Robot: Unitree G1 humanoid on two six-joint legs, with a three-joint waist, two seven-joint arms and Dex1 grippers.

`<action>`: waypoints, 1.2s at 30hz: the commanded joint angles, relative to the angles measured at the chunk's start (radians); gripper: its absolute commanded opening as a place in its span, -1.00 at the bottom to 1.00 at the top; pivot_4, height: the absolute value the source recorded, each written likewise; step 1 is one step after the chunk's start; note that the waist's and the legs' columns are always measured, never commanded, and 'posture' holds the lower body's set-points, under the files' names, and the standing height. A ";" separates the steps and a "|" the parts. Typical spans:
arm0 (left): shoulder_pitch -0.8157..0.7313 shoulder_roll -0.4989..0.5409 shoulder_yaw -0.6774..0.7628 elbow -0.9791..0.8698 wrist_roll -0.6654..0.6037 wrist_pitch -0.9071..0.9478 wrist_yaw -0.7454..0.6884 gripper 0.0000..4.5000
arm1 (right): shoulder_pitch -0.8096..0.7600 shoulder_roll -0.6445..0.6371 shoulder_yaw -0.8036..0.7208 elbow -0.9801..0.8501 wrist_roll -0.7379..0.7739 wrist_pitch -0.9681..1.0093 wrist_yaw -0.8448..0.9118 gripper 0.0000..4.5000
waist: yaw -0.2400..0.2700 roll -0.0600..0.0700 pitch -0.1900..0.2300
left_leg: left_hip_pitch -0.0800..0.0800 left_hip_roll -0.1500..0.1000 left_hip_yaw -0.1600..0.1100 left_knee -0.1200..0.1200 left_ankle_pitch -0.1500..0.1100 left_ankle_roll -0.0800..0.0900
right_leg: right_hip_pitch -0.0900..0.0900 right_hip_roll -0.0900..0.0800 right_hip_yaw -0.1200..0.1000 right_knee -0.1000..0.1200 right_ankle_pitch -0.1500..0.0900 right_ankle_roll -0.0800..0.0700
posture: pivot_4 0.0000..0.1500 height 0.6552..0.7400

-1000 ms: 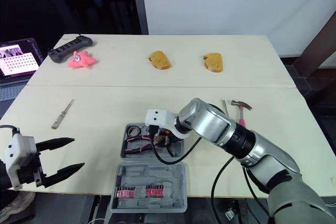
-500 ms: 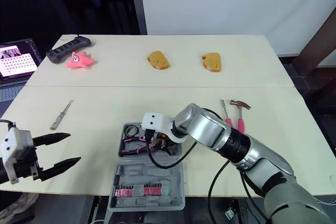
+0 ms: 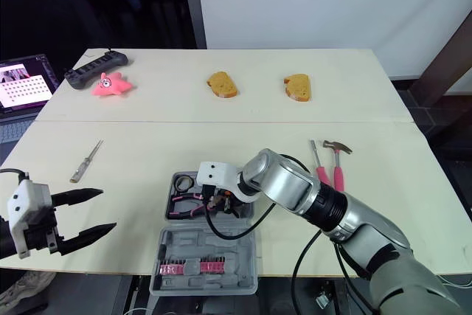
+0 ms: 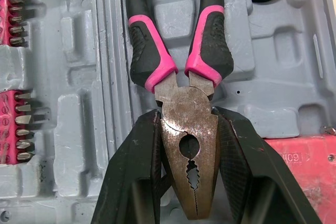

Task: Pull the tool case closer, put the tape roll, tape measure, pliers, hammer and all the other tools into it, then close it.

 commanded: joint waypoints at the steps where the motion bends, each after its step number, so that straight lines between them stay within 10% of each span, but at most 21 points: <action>1: -0.001 0.017 0.008 -0.002 0.007 -0.015 -0.007 1.00 | -0.003 0.011 -0.014 -0.014 -0.019 -0.006 -0.018 -0.10 | 0.000 0.000 0.000 | 0.000 0.000 0.000 0.000 0.000 0.000 | 0.000 0.000 0.000 0.000 0.000 0.000 | 1.00 1.00; 6: -0.014 0.017 -0.012 0.009 0.014 -0.024 -0.014 1.00 | -0.027 0.000 -0.054 -0.058 0.007 0.016 0.000 0.95 | 0.002 0.000 0.000 | -0.001 0.000 0.000 0.000 0.000 0.000 | 0.000 0.000 0.000 0.000 0.000 0.000 | 1.00 1.00; 16: -0.042 0.013 -0.039 0.025 0.020 -0.035 -0.034 1.00 | 0.165 0.004 -0.291 -0.112 0.083 -0.288 0.017 0.95 | 0.003 -0.001 -0.001 | -0.001 0.000 0.000 0.000 0.000 0.000 | 0.000 0.000 0.000 -0.001 0.000 0.000 | 1.00 1.00; 26: -0.089 0.015 -0.091 0.023 0.021 -0.039 -0.042 1.00 | 0.270 0.101 -0.239 0.183 -0.051 -0.651 -0.009 -0.98 | 0.002 -0.002 -0.001 | -0.001 0.000 0.000 0.000 0.000 0.000 | 0.000 0.000 0.000 0.000 0.000 0.000 | 1.00 1.00; 36: -0.077 0.010 -0.091 0.022 0.034 -0.048 -0.037 1.00 | 0.337 0.101 -0.128 0.417 -0.236 -0.816 0.009 -0.99 | 0.001 -0.002 -0.002 | 0.005 0.000 0.000 -0.001 0.000 -0.001 | 0.006 0.000 0.000 -0.001 0.000 0.000 | 1.00 1.00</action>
